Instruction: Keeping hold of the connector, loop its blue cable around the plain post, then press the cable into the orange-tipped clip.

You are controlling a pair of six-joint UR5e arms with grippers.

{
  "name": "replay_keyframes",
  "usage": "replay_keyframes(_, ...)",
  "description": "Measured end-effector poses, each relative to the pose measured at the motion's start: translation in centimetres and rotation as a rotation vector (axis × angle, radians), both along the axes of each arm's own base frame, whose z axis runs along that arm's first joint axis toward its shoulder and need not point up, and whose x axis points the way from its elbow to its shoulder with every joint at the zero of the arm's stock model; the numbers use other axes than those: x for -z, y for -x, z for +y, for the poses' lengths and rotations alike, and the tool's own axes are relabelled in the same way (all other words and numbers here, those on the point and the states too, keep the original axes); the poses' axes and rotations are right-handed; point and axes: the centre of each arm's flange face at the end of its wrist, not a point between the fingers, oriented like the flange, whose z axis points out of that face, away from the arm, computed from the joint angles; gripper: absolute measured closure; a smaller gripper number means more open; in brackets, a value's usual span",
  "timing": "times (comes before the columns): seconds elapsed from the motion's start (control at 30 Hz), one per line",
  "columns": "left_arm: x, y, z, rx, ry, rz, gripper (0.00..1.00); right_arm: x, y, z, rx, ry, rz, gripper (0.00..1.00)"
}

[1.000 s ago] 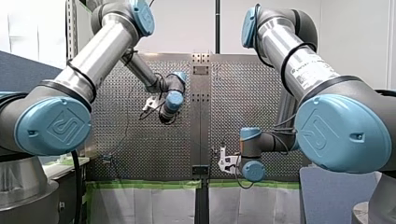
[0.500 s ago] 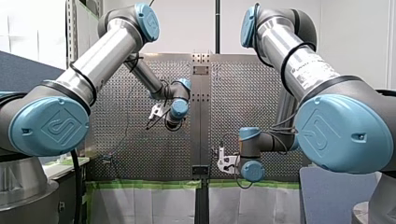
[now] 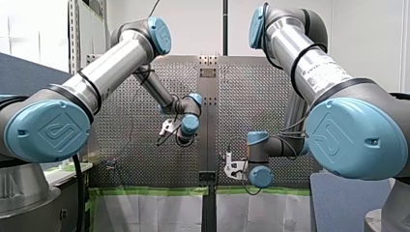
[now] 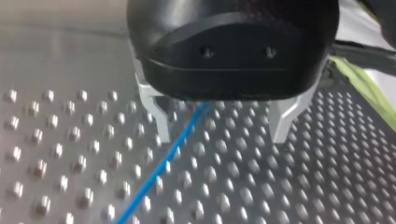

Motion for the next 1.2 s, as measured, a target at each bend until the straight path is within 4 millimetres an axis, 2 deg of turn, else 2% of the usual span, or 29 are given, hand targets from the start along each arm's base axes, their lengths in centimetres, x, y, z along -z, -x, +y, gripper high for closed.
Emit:
replay_keyframes(0.2, 1.4, 0.7, -1.4, 0.036, 0.007, 0.010, 0.00, 0.0, -0.1, 0.1, -0.001, 0.000, 0.003, 1.00)
replay_keyframes(0.53, 6.8, 2.4, -4.3, 0.133, 0.007, 0.071, 0.00, -0.1, -0.2, 0.1, -0.004, 0.003, 0.002, 1.00)
replay_keyframes(0.8, 11.2, 4.8, -7.0, 0.196, 0.017, 0.097, 0.00, -0.1, -0.3, -0.1, -0.005, 0.005, 0.002, 1.00)
replay_keyframes(1.2, 13.1, 7.1, -8.4, 0.273, 0.122, 0.123, 0.00, -0.1, -0.3, 0.0, -0.004, -0.002, 0.008, 1.00)
